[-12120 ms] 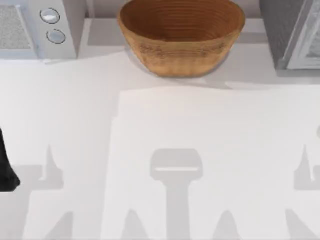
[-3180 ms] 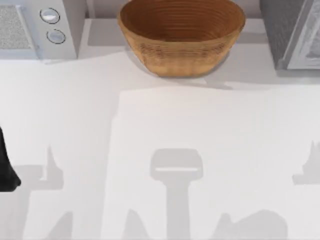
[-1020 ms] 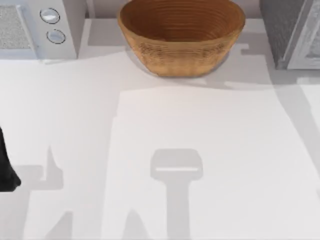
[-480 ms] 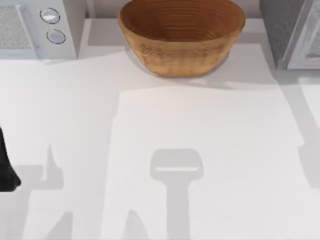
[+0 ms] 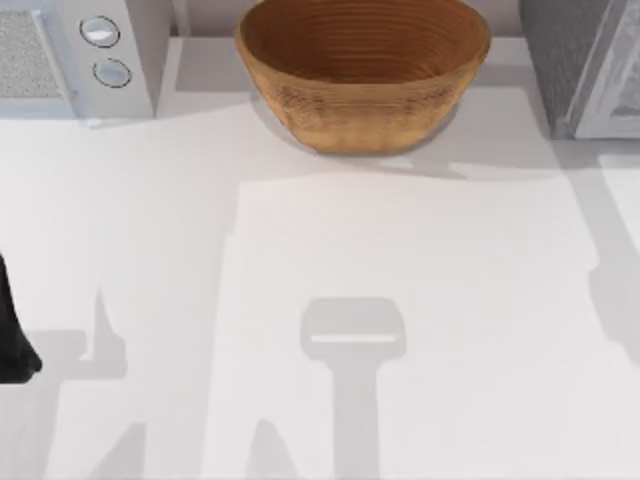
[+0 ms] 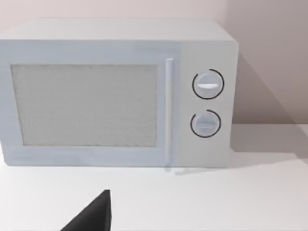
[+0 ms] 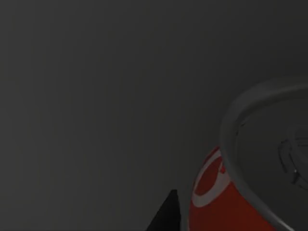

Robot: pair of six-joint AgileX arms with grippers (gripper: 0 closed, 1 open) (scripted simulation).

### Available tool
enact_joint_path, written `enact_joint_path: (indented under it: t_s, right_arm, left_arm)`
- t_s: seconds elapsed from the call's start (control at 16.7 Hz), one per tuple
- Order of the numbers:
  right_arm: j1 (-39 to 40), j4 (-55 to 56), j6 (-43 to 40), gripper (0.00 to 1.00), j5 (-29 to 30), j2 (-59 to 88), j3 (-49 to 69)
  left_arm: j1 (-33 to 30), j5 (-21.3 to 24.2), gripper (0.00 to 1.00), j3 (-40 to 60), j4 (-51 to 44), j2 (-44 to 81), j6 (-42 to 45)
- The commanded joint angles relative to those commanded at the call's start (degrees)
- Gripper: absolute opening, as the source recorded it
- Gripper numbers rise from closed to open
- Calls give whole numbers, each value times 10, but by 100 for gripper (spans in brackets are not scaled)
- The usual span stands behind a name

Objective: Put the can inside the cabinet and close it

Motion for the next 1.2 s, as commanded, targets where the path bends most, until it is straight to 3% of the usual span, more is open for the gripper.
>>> enact_joint_path:
  t_s: [0.18, 0.96, 1.2]
  right_arm:
    - [0, 0, 0, 0, 0, 0, 0]
    - [0, 0, 0, 98, 0, 0, 0]
    - [0, 0, 0, 100, 0, 0, 0]
  left_arm:
    - [0, 0, 100, 0, 0, 0, 0]
    - [0, 0, 100, 0, 0, 0, 0]
    - [0, 0, 100, 0, 0, 0, 0]
